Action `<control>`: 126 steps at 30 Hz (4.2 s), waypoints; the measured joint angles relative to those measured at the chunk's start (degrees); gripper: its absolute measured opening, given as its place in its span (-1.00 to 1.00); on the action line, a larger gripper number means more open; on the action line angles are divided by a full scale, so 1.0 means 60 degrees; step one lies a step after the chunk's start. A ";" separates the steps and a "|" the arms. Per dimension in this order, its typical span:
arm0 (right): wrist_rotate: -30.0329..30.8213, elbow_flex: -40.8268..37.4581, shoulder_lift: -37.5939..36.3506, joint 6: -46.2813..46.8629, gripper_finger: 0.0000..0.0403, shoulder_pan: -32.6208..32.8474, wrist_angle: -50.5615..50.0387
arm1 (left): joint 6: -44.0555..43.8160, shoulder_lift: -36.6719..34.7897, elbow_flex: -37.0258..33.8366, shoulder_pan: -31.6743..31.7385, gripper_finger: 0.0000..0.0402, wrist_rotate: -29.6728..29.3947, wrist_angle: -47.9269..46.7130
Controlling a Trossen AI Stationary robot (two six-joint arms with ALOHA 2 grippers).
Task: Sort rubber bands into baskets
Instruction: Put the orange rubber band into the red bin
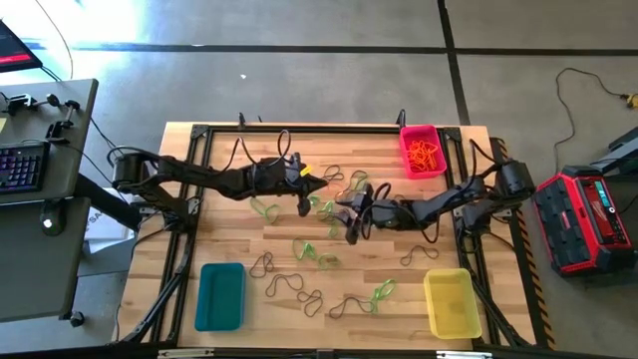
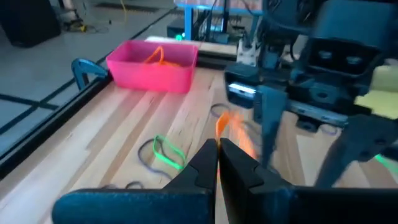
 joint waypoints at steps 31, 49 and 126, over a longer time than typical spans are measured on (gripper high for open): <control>0.2850 0.0004 0.0009 -0.3905 -0.14 0.1221 0.1302 | 0.0019 0.0789 0.0000 -0.0555 -1.00 -0.0282 0.0685; 0.2403 0.0004 0.0009 -0.3469 -0.77 0.0433 0.0840 | 0.0311 0.0789 0.0000 -0.1112 -1.00 0.0095 0.0683; 0.1823 0.0000 -0.2687 0.1718 -0.40 -0.8797 -1.0363 | -0.0050 0.0786 0.0000 -0.0949 -0.43 -0.0655 -0.0149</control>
